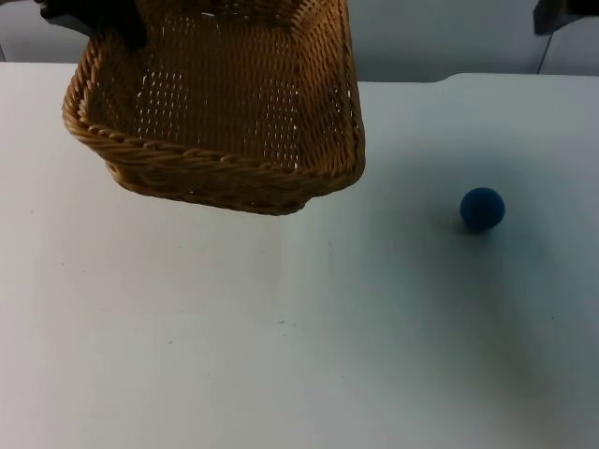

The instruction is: Pick up the basket with the left hand and place the ball into the basket with the right hand.

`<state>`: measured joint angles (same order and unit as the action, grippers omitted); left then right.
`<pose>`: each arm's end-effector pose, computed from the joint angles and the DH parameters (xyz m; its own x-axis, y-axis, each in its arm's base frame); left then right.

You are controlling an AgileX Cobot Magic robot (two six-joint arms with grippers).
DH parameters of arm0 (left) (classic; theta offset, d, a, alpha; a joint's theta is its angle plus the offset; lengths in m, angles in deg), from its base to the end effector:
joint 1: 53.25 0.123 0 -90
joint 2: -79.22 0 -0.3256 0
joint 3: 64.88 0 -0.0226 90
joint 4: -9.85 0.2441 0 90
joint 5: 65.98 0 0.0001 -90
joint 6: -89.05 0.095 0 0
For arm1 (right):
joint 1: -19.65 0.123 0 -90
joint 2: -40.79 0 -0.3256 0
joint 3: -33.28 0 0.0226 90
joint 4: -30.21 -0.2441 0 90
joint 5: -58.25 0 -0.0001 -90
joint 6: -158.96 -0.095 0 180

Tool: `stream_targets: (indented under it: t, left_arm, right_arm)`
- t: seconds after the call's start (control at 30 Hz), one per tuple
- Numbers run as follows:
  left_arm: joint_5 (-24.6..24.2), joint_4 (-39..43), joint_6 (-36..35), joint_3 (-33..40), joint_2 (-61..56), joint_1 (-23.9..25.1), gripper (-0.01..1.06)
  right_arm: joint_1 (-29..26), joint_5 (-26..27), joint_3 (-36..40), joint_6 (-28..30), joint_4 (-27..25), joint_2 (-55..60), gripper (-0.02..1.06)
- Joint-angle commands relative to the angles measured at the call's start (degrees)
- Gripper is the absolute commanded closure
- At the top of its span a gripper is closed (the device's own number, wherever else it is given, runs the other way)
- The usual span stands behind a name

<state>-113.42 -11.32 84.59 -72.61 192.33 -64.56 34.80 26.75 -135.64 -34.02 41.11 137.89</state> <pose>0.4007 -0.1059 0.2995 -0.9125 -0.1398 -0.3844 0.0181 0.9251 -0.3792 0.3315 0.0800 0.3198 -0.7420 -0.1352 -0.6566 -0.1508 0.9880 -0.0330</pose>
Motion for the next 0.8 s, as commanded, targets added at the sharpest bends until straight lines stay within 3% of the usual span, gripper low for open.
stream_targets:
  t: [0.0, 0.33, 0.53, 0.77]
  left_arm:
    - [0.45, -1.09, -0.5, 0.0, -0.97, -0.27, 1.05]
    - [0.66, -0.95, -0.5, 0.0, -0.97, -0.27, 1.05]
    - [0.66, -0.95, -0.5, 0.0, -0.97, -0.27, 1.05]
    - [0.8, -0.95, -0.5, 0.0, -0.97, -0.27, 1.05]
  right_arm:
    - [0.22, 1.74, -1.1, -0.75, 0.78, 3.49, 0.04]
    - [0.22, 4.67, -1.63, -0.75, -0.65, 16.27, 0.04]
    - [0.22, 8.41, -1.63, -4.52, -0.65, 21.21, 0.04]
    - [0.22, 8.53, -3.29, -4.52, -0.73, 24.67, 0.04]
